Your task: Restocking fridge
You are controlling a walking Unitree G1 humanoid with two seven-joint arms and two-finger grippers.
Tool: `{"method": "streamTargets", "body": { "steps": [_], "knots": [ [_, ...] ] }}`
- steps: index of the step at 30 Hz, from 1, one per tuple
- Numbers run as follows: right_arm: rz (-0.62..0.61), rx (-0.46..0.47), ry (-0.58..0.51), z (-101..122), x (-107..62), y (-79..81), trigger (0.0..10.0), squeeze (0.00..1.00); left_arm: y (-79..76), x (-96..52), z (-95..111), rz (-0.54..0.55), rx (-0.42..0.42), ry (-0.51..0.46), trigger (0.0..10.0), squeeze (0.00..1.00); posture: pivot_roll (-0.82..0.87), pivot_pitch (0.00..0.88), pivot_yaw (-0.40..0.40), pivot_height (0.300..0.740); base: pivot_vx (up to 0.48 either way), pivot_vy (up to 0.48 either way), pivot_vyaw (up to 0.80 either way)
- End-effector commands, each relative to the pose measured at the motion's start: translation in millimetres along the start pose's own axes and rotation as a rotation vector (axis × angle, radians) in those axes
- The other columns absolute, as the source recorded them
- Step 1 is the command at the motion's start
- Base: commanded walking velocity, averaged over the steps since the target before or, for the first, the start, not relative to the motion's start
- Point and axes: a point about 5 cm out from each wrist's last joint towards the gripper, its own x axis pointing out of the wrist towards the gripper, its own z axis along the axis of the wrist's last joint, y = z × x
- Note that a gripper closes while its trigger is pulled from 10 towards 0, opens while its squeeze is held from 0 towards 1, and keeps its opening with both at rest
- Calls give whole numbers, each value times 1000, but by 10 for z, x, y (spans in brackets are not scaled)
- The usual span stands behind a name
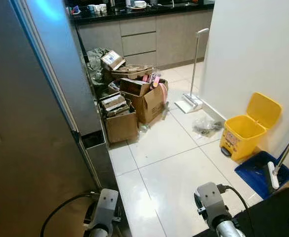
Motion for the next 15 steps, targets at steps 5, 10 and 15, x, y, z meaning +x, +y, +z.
{"method": "streamTargets", "body": {
  "steps": [5,10,15],
  "knots": [
    [58,-29,-90,143,28,112,10000,0,316,-136,135,-15,64,-126,10000,0,-62,40,35,740,0,0,0],
    [72,-30,-119,216,62,129,10000,0,438,-376,382,-83,97,-256,10000,0,-53,40,42,740,0,0,0],
    [72,-35,-121,221,65,110,10000,0,533,-597,641,-40,-8,-312,10000,0,-55,39,46,740,0,0,0]
  ]
}}
